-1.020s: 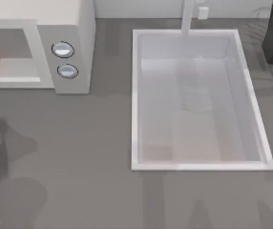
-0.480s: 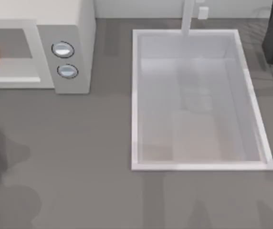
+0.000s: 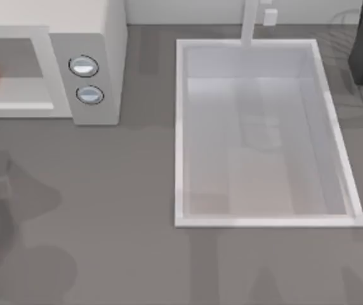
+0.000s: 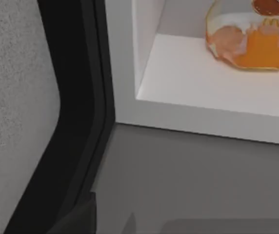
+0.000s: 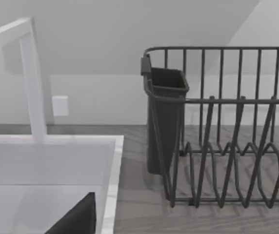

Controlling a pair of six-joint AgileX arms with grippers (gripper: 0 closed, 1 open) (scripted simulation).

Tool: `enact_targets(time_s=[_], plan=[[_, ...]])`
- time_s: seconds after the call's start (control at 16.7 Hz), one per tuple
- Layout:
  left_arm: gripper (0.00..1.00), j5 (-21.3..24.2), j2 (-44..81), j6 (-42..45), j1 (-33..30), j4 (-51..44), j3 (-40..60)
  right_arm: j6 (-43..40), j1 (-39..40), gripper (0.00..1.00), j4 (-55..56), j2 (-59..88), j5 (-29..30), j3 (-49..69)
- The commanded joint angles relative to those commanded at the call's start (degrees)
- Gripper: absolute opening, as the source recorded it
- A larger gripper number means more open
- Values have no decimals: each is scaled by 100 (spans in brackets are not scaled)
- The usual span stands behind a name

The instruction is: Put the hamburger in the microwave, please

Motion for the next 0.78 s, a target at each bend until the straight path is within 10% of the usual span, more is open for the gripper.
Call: enact_targets(time_s=[0.78], plan=[[100,-36,-1896,-11,3,-2804,397,0,0,100,0,0,0,0]])
